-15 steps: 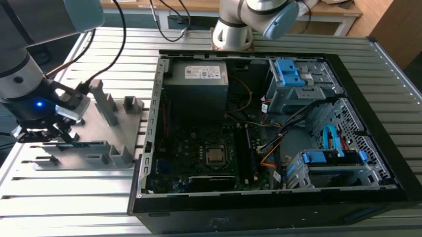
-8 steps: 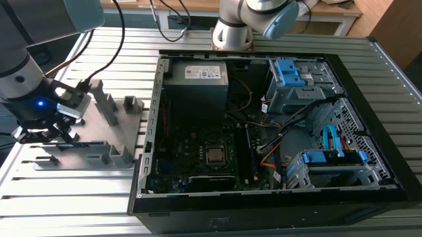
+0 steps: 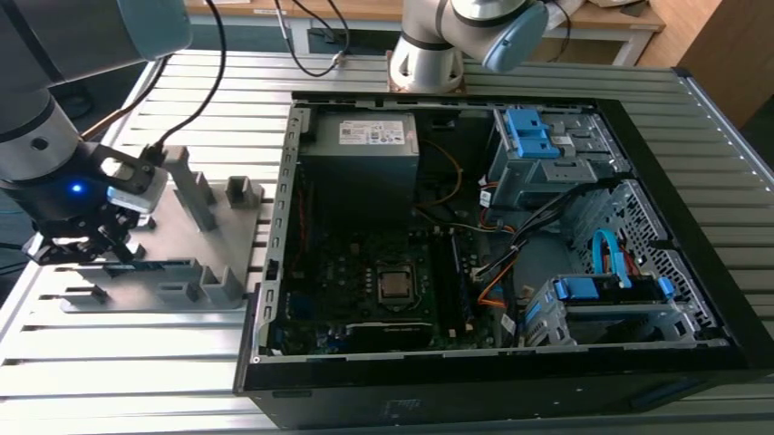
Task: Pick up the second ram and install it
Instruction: 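Pick up the second ram and move it above second insertion slot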
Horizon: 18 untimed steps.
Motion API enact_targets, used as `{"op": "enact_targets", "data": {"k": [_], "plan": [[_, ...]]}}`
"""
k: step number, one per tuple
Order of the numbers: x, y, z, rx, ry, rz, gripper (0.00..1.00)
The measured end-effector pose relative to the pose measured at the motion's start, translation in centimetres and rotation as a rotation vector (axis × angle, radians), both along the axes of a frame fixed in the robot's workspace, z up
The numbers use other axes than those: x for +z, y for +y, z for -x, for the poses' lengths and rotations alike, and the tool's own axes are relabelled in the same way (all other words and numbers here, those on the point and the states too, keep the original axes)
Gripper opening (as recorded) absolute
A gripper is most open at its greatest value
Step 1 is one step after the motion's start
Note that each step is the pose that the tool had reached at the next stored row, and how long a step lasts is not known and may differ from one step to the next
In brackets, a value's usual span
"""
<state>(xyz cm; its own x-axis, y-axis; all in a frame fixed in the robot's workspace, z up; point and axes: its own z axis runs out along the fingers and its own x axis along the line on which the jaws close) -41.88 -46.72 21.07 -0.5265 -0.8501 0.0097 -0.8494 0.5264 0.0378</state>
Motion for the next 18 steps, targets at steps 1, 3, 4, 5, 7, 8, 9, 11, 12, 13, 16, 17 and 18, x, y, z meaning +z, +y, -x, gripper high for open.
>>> {"op": "enact_targets", "data": {"k": [1, 3, 4, 5, 7, 8, 9, 11, 12, 13, 16, 17, 18], "plan": [[0.0, 0.0, 0.0, 0.007, 0.0, 0.0, 0.1], [0.0, 0.0, 0.0, 0.023, 0.0, 0.0, 0.1], [0.0, 0.0, 0.0, 0.03, 0.0001, 0.0, 0.1], [0.0, 0.0, 0.0, 0.038, 0.0001, 0.0001, 0.1], [0.0, 0.0, 0.0, 0.054, 0.0001, 0.0, 0.1], [0.0, 0.0, 0.0, 0.061, 0.0001, 0.0, 0.1], [0.0, 0.0, 0.0, 0.068, 0.0001, 0.0, 0.1], [0.0, 0.0, 0.0, 0.083, 0.0, 0.0, 0.1], [0.0, 0.0, 0.0, 0.091, 0.0, 0.0, 0.1], [0.0, 0.0, 0.0, 0.098, 0.0, 0.0, 0.1], [0.0, 0.0, 0.0, 0.121, 0.0001, 0.0, 0.1], [0.0, 0.0, 0.0, 0.128, 0.0001, 0.0001, 0.1], [0.0, 0.0, 0.0, 0.135, 0.0001, 0.0001, 0.1]]}}
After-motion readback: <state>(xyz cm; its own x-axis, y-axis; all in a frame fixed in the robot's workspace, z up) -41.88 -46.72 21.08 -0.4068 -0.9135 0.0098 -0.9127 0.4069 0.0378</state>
